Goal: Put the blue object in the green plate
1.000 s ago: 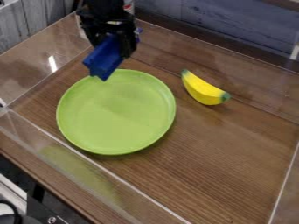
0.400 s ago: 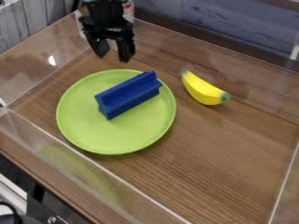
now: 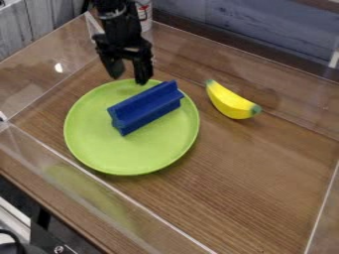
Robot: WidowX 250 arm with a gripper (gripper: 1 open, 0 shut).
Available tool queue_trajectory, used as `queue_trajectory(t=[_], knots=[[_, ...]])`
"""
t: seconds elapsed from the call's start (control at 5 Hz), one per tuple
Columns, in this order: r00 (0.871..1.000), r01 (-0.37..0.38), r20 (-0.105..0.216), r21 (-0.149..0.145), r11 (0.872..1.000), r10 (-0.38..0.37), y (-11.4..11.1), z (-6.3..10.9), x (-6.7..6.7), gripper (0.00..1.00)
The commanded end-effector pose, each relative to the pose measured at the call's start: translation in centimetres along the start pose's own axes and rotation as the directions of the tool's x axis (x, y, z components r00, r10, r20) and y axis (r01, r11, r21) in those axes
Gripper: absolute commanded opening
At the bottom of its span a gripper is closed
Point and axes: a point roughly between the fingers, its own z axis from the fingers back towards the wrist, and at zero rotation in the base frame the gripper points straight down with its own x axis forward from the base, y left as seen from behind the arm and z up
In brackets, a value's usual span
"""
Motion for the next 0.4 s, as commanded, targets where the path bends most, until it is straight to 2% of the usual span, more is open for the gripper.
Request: queue_trajectory(t=[0.0,0.2], knots=[[1.000,0.015,0.018,0.017,1.000,-0.016,-0.1,0.1,0.6,1.00],[1.000,0.017,-0.008,0.013,1.000,-0.017,-0.2,-1.0,0.5,1.00]])
